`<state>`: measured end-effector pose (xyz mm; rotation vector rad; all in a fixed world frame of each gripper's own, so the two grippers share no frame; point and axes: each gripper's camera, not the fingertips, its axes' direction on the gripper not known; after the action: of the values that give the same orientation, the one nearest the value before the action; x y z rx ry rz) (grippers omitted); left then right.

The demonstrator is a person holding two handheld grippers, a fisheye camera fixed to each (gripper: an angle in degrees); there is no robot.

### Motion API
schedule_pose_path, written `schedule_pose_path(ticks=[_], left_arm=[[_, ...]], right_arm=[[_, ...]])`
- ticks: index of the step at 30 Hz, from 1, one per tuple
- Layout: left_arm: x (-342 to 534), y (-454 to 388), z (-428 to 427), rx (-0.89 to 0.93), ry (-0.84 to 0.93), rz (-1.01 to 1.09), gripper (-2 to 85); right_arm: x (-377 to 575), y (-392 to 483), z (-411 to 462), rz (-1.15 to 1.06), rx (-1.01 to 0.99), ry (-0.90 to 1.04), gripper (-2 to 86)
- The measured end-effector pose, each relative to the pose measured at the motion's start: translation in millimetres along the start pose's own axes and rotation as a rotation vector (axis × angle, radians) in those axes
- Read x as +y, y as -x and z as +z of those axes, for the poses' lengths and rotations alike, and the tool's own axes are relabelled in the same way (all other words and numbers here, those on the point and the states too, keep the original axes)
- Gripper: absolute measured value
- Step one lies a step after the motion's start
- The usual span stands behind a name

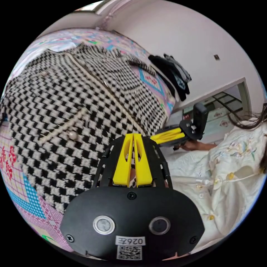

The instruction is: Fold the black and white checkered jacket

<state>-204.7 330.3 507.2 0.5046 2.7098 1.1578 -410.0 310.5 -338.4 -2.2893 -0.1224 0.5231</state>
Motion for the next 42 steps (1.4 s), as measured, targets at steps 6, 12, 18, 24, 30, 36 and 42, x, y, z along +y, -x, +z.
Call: schedule_pose_path(ticks=[6,12,18,24,30,36,42], left_arm=[[22.5,27.4,25.1,0.088,0.058,-0.016,-1.0],[19.9,57.7,31.3,0.167,0.131,-0.009,-1.0],[14.4,67.1,14.5,0.299,0.113,0.053,-1.0],[-31.0,75.2,-40.7,0.298,-0.179,0.164,-0.6],[-146.3,59.9,-26.4,0.154,-0.286,0.327,5.0],[-290.8,8.6,73.1,0.140,-0.152,0.498,7.5],[-384.9,-37.5,194.5,-0.059,-0.074,0.593,6.1]], right_arm=[[9.6,27.7,-3.1,-0.034,0.069,-0.042,-0.9],[12.3,35.7,-4.5,-0.025,0.032,-0.044,-0.9],[11.9,45.9,-14.4,0.020,0.024,-0.016,-0.9],[36.9,1.6,-78.9,0.239,-0.169,-0.342,-0.7],[105.3,-92.3,-152.5,0.595,-0.163,-0.782,3.9],[130.3,-150.7,-217.1,0.740,0.076,-0.893,7.2],[118.3,-206.8,-256.9,0.763,0.087,-0.921,7.1]])
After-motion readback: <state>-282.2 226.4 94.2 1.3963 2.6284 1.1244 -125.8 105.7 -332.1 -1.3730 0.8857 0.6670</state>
